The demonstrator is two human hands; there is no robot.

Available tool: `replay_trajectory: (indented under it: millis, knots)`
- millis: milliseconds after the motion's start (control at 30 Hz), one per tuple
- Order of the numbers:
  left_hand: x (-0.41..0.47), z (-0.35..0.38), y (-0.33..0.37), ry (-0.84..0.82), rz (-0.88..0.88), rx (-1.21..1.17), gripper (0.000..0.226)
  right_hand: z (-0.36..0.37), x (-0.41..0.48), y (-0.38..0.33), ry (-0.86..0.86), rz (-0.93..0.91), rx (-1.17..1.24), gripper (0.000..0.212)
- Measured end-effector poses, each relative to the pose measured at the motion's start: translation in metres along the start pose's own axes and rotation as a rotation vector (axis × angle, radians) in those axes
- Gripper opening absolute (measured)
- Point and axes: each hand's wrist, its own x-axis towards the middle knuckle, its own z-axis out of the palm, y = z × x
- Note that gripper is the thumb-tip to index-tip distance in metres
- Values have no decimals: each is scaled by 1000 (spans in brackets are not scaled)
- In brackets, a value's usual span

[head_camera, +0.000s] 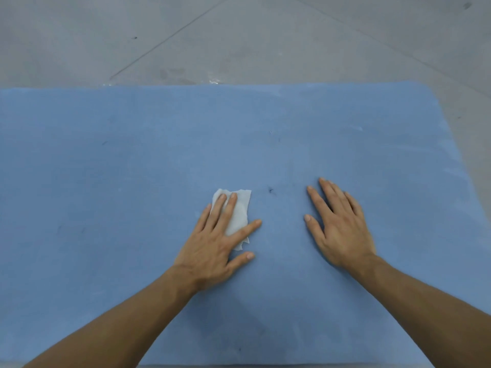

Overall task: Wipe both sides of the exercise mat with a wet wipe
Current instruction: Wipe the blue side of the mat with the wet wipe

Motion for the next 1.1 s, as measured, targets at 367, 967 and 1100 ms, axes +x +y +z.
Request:
replay_trajectory:
  millis: [367, 967, 1100]
  knots:
    - [1, -7, -45, 221, -438, -170, 72, 1, 0, -1, 46, -11, -36, 64]
    - [27, 6, 39, 76, -7, -84, 81, 3, 1, 1, 71, -17, -35, 65]
    - [29, 14, 68, 40, 159, 6, 77, 4, 1, 1, 58, -9, -28, 62]
